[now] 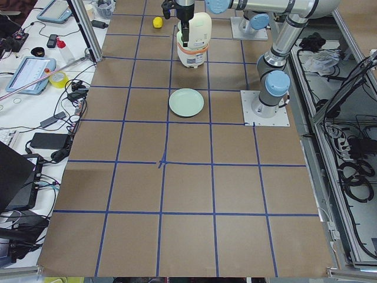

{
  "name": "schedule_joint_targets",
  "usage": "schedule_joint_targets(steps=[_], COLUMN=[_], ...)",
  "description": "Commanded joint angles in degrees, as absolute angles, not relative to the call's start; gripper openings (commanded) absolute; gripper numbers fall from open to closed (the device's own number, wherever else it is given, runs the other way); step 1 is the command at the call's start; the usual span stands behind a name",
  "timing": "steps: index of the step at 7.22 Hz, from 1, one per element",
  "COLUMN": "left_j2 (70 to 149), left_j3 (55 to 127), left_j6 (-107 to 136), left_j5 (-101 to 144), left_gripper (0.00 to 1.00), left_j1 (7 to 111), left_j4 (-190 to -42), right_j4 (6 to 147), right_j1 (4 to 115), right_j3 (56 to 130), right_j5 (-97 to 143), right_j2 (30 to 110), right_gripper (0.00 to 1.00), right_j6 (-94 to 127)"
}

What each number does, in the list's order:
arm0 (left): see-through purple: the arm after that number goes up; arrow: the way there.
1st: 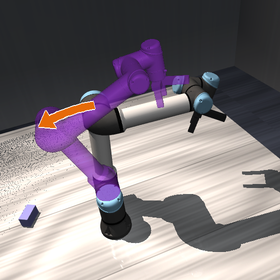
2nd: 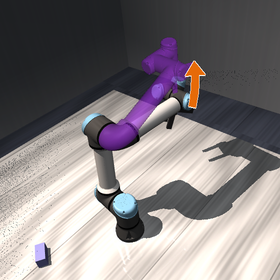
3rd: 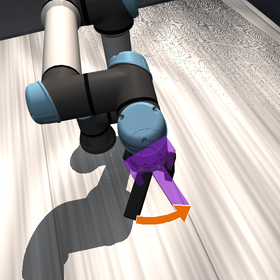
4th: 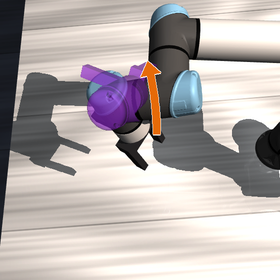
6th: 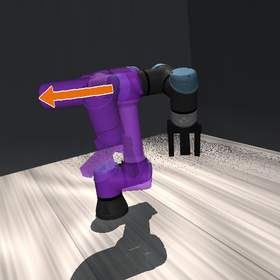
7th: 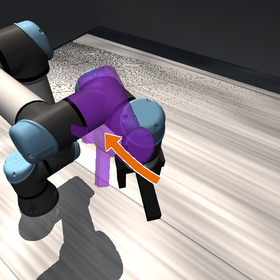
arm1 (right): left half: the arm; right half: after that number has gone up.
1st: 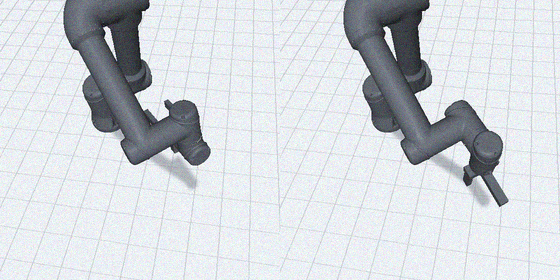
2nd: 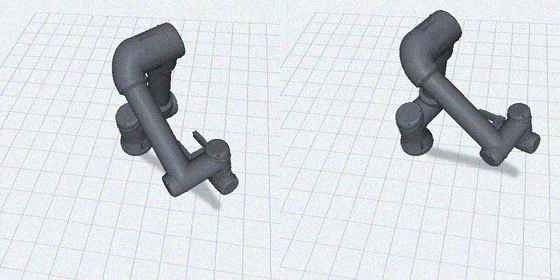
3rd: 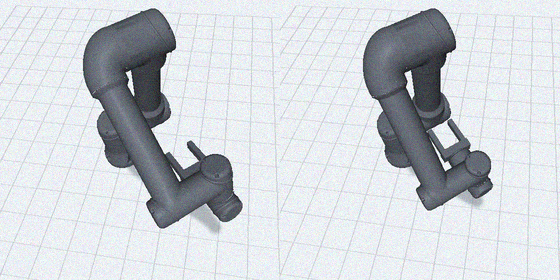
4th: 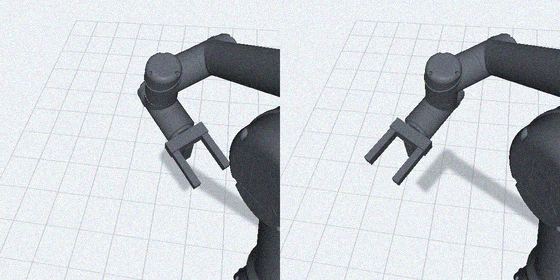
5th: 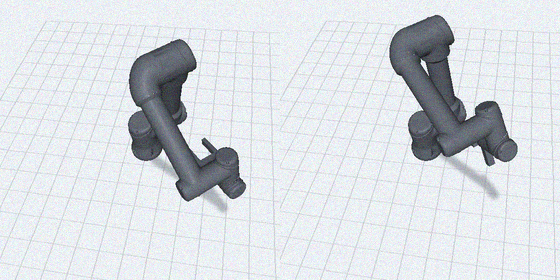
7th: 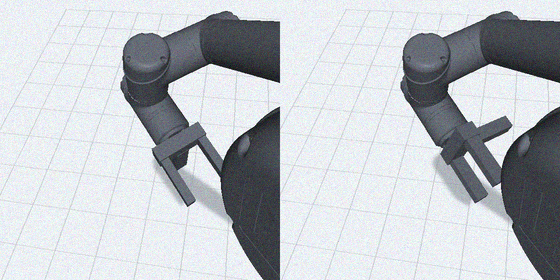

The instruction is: Press rice cooker button

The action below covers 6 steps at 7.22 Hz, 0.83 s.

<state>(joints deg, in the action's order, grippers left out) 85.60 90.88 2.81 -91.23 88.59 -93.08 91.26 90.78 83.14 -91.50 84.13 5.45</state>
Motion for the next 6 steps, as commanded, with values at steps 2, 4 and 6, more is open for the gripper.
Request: schedule_joint_targets(steps=[2,4,6], left_j2=[85.6,85.6,85.6], left_j3=[90.9,90.9,90.9], left_j6=[2.8,2.8,2.8], left_j5=[-91.2,-91.2,-91.2], left_gripper=[1.0,1.0,1.0], left_j1=[88.6,88.6,88.6], left_j4=[-93.1,-93.1,-93.1], right_j4=[89.5,89.6,89.6], right_j1=[88.4,88.3,88.3], right_j3=[83.8,84.5,84.5], right_j5=[-90.3,-90.6,-90.6], right_j2=[85.6,86.1,86.5], right_gripper=[1.0,1.0,1.0], right_j6=[7.3,7.5,7.5])
